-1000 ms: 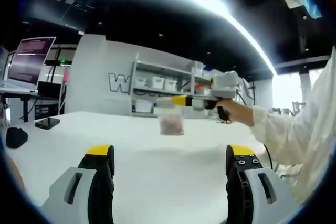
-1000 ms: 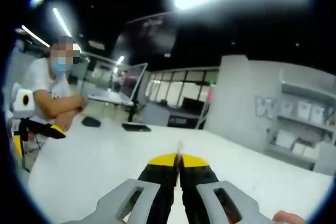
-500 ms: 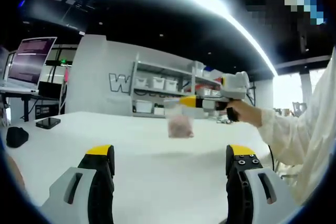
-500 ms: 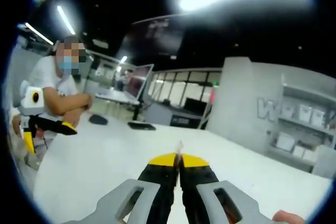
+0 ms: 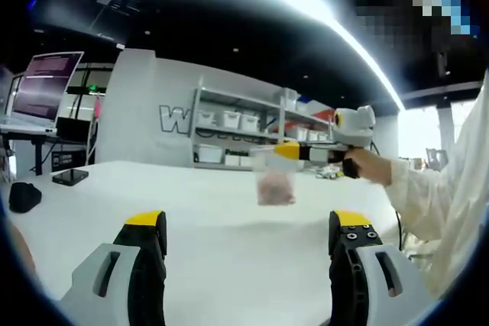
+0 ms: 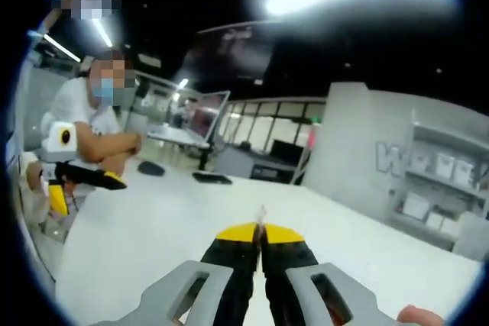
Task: Open the resealable bag by pulling the two sides of the seal apart until the entire bag opening is separated and visibly accessible.
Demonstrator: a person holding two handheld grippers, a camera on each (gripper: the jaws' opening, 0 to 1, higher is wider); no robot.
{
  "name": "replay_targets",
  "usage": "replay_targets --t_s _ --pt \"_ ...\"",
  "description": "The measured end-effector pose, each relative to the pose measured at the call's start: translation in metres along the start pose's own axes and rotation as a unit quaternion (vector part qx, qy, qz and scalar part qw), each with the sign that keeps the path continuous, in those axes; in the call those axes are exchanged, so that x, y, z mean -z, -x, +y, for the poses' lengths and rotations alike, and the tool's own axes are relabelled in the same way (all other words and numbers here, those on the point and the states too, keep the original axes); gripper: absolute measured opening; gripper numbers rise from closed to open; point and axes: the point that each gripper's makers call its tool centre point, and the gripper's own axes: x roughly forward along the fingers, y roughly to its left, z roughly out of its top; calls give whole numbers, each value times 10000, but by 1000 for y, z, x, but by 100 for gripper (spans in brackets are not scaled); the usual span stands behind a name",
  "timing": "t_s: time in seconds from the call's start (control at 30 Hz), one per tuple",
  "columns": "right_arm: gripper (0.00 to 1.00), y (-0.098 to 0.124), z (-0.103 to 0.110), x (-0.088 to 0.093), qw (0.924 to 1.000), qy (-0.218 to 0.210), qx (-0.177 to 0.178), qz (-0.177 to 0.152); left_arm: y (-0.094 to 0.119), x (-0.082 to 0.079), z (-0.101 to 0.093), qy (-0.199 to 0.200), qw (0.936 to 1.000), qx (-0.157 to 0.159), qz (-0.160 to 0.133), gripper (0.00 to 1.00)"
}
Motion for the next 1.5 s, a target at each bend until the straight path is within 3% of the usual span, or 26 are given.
replay_targets --t_s 0.47,0.7,0.97,1.03,1.13,1.3,1.5 --pt "0 18 17 5 9999 -68 -88 6 1 3 1 27 10000 -21 29 85" --pt "0 29 34 17 9996 36 -216 168 0 6 -1 57 10000 -4 52 85" --pt "0 33 33 24 9997 -11 -170 198 -2 6 -1 56 10000 22 63 85" --pt "0 34 38 25 9996 -102 -227 167 -3 6 -1 56 10000 26 63 85" --pt "0 39 63 29 9973 -509 -518 71 -4 7 0 53 10000 29 79 85" --pt "0 47 93 43 9963 -260 -729 366 -5 9 0 71 9999 36 100 85" --pt "0 51 111 46 9944 -238 -930 433 -6 13 -2 109 9998 71 123 85"
